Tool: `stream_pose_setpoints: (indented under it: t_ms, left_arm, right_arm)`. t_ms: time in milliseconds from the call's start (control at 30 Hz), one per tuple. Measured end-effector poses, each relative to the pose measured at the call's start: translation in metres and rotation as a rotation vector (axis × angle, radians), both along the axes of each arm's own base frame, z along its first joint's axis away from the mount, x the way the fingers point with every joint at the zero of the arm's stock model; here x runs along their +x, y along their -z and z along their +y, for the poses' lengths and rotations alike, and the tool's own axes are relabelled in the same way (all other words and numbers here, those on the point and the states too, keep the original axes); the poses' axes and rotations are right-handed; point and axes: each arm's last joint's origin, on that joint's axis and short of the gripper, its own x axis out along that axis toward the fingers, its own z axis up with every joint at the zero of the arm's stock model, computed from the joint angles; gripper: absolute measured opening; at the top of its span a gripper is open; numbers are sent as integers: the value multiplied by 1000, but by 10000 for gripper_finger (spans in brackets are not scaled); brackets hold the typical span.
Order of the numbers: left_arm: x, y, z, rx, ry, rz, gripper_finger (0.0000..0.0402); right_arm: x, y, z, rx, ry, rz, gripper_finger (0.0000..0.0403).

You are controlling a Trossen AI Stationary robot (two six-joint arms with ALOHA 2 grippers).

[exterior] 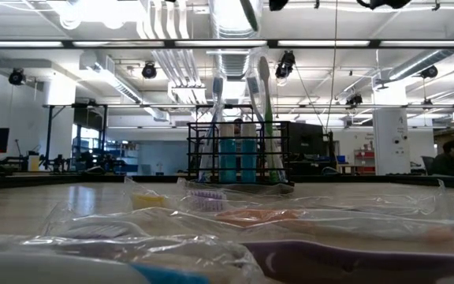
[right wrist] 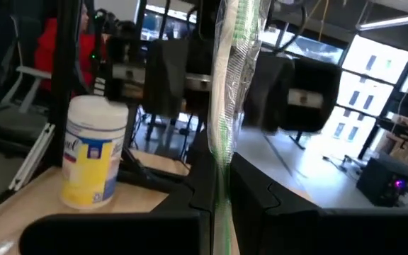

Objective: Pick & Place toothbrushing station
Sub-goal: Put the green toothbrush into the wire organizer

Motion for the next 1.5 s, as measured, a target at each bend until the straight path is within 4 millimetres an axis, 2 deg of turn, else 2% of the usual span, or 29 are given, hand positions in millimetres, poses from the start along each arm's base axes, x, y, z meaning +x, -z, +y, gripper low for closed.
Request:
stream_pose_setpoints:
  t_ms: [267,700,833,1000,1033,1167,1267,1500]
  left_arm:
    - [3,1,3,-23,-14,-7,188]
    - [3,2,5,-13,-21,-10,181]
    - [3,1,6,-12,-21,-22,143]
    - [4,0,7,14,-15,-23,34]
    - [4,-1,7,20,-14,-24,22]
    - [4,-1,7,42,-17,-19,22]
    - [0,-2,7,51,-17,-8,21]
    - [-21,-18,11,62,-26,-25,21]
  right_arm:
    - [16,-2,0,-6,-60,11,18]
    - [12,-7,-1,-12,-73,-7,18]
    - [13,-8,-2,-3,-77,-10,18]
    - [14,-8,-3,-1,-72,-11,18]
    - [14,-8,-3,2,-72,-12,18]
    - [14,-8,-3,10,-73,-10,20]
    - [12,-9,-3,26,-75,-4,42]
    - [-4,-14,-6,28,-76,-9,141]
